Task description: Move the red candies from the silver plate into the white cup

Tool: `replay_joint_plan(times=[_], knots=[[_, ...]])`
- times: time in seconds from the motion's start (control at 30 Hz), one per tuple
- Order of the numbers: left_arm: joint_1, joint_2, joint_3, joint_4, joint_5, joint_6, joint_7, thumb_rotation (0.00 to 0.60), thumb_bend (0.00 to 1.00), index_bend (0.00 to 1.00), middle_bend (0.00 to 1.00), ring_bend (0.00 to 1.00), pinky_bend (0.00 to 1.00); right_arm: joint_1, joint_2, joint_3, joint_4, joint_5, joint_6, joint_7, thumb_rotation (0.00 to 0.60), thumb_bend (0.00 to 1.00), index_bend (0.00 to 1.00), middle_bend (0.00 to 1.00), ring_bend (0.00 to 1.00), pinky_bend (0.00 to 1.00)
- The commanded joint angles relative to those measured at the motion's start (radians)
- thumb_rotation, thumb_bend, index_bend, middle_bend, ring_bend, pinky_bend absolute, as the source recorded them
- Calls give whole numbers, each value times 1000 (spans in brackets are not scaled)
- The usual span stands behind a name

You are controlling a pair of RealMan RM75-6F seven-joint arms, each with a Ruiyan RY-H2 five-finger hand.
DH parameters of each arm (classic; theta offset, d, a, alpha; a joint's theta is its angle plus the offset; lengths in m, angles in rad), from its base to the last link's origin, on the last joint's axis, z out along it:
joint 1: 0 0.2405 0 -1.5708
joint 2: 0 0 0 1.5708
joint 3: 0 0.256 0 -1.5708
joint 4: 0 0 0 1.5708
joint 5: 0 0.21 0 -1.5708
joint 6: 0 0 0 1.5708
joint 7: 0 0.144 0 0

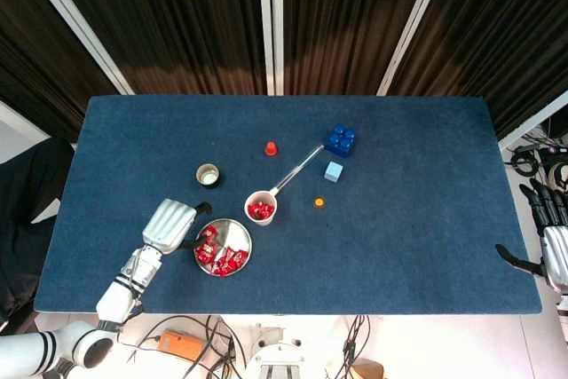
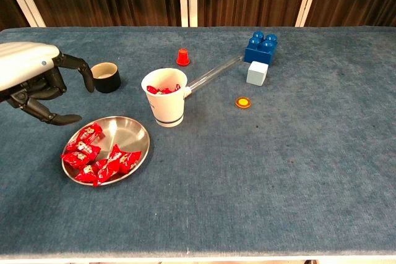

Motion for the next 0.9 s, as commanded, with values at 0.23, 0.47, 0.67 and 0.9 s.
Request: replay_joint_plan(times=[0.23, 0.47, 0.67, 0.9], knots=[[-10, -72, 3, 69, -32, -52, 120, 565, 171, 441, 936, 919, 857, -8, 6, -2, 4, 7, 9, 6, 600, 330, 0, 33, 0, 0], [-17, -100, 5, 104, -44, -82, 166, 568, 171, 441, 936, 919, 857, -11, 2, -4, 10, 7, 10, 11, 600, 330, 0, 33, 0, 0], [-16, -95, 0, 91, -65, -90, 205, 565, 172, 441, 936, 919, 857, -11, 4, -3, 8, 8, 12, 10, 600, 330, 0, 33, 0, 0], [-14, -83, 3, 68, -85, -96, 251, 552, 173, 441, 936, 919, 857, -9, 4, -3, 6, 12, 6, 6, 600, 330, 0, 34, 0, 0]])
